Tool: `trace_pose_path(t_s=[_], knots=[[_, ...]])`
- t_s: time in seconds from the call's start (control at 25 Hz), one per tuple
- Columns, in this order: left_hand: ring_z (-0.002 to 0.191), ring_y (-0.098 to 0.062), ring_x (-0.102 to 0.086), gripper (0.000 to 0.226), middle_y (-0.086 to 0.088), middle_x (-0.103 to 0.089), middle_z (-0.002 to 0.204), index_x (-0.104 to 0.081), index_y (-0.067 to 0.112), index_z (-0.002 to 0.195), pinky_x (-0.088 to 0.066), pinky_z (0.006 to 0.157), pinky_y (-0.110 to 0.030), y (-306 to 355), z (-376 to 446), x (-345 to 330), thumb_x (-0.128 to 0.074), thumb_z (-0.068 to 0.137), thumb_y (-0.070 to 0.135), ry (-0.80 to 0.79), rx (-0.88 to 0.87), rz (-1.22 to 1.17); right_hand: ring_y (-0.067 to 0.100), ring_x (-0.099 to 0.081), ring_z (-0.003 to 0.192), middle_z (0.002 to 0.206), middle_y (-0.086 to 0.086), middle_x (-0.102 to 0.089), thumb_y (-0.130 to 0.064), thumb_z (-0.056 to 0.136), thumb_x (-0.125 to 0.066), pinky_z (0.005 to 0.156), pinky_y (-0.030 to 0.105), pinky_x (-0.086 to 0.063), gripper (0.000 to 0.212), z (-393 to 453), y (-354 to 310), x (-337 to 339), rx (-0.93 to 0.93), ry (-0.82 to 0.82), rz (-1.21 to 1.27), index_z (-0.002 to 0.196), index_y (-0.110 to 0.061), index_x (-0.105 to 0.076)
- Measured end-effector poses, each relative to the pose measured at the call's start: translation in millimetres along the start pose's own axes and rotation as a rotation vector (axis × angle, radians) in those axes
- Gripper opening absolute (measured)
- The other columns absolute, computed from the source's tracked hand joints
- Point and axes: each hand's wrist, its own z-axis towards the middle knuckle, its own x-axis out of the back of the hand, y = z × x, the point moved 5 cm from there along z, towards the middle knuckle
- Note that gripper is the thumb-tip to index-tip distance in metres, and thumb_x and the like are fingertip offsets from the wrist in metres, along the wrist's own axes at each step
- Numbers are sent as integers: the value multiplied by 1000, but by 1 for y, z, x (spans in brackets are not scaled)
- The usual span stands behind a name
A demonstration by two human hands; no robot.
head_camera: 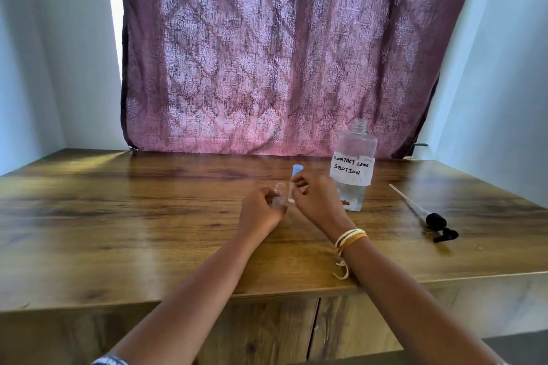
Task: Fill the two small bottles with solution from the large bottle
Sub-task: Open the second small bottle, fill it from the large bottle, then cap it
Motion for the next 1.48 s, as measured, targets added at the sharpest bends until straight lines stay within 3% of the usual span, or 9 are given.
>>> trace_pose_path(t_s=[0.12, 0.28, 0.44, 0.56, 0.64, 0.76, 0.92, 1.2, 1.48], knots=[[65, 3, -55, 30, 6, -64, 84, -69, 14, 104, -39, 54, 0, 9, -7, -11, -76, 76, 18, -131, -101, 1, 7, -61, 57, 72, -8, -68, -15, 81, -67, 57, 21, -49, 4, -7, 10, 46, -45, 254, 32, 82, -19, -68], [73, 2, -60, 30, 5, -68, 91, -69, 18, 102, -43, 61, -5, 11, -8, -13, -79, 74, 21, -186, -132, -53, 18, -63, 67, 78, -4, -69, -18, 80, -67, 64, 33, -52, 6, 4, 39, 84, -176, 391, 16, 86, -19, -67], [80, -5, -65, 29, 3, -72, 94, -67, 26, 96, -48, 70, -16, 10, -8, -16, -82, 71, 27, -210, -138, -84, 24, -52, 95, 105, 8, -56, -24, 70, -77, 81, 25, -38, 46, 18, 57, 103, -243, 561, 22, 106, -11, -53], [82, -6, -67, 39, 4, -72, 96, -68, 21, 106, -49, 71, -16, 8, -7, -17, -81, 71, 32, -217, -135, -109, 22, -54, 111, 125, 10, -53, -41, 57, -87, 96, 35, -45, 91, 47, 93, 92, -447, 322, 297, 129, -12, -40], [83, -8, -68, 44, 2, -73, 97, -68, 18, 111, -51, 73, -19, 7, -5, -16, -80, 72, 34, -207, -138, -115, 29, -67, 102, 118, 17, -64, -48, 47, -91, 90, 49, -55, 101, 61, 110, 82, -523, 140, 492, 127, -5, -48], [81, -8, -67, 39, 1, -74, 95, -70, 17, 109, -50, 73, -20, 7, -4, -17, -78, 75, 35, -197, -151, -144, 31, -72, 90, 102, 17, -73, -34, 55, -91, 83, 52, -58, 65, 67, 105, 85, -423, 33, 449, 108, -4, -68], [85, -8, -68, 38, 2, -74, 97, -71, 16, 109, -49, 75, -18, 5, -2, -17, -77, 76, 35, -181, -149, -169, 26, -73, 86, 97, 11, -75, -18, 61, -89, 81, 45, -59, 50, 56, 85, 89, -309, 23, 518, 106, -6, -70], [86, -5, -69, 37, 5, -74, 96, -72, 18, 108, -53, 77, -18, 8, -4, -15, -77, 76, 36, -168, -184, -157, 6, -62, 80, 96, -8, -68, -32, 55, -92, 70, 6, -43, 72, 28, 44, 70, 36, 95, 70, 117, -17, -60], [74, -4, -71, 22, -4, -76, 92, -73, 17, 104, -46, 56, -5, 15, -10, -13, -70, 85, 26, -211, -157, -287, 15, -61, 95, 107, 2, -67, -24, 64, -84, 80, 22, -42, 60, 4, 43, 51, 254, 144, -70, 117, -13, -58]])
